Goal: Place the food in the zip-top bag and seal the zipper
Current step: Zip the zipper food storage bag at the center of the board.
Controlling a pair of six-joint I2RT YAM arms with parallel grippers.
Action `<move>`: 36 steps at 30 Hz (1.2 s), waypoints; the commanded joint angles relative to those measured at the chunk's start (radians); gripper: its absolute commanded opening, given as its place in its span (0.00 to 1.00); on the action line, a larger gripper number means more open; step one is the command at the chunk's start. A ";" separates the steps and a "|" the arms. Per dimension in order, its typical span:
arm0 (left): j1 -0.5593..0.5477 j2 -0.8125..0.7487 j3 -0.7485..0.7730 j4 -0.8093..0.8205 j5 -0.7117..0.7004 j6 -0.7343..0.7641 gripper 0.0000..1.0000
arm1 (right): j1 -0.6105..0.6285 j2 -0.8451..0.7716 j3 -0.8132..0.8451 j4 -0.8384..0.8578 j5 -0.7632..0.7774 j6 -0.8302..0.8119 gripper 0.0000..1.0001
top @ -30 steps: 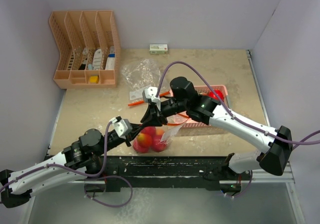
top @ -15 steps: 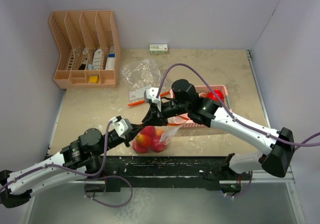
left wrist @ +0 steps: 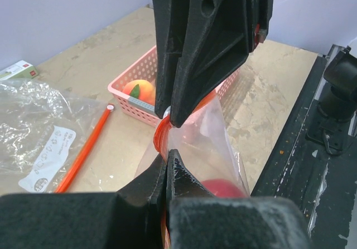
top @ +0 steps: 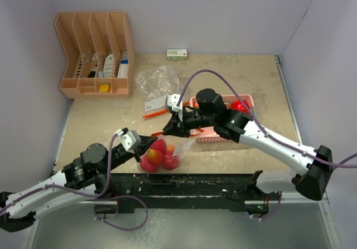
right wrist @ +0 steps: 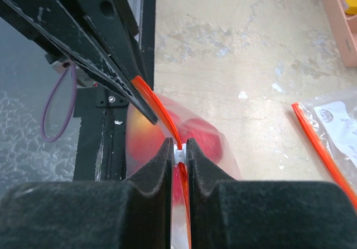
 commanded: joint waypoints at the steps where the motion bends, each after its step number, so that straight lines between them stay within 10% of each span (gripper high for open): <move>1: 0.000 -0.032 0.078 0.044 -0.039 -0.011 0.00 | -0.027 -0.038 -0.020 -0.036 0.125 0.016 0.03; 36: 0.000 -0.153 0.413 -0.345 -0.393 -0.045 0.00 | -0.048 -0.079 -0.063 -0.087 0.328 0.067 0.00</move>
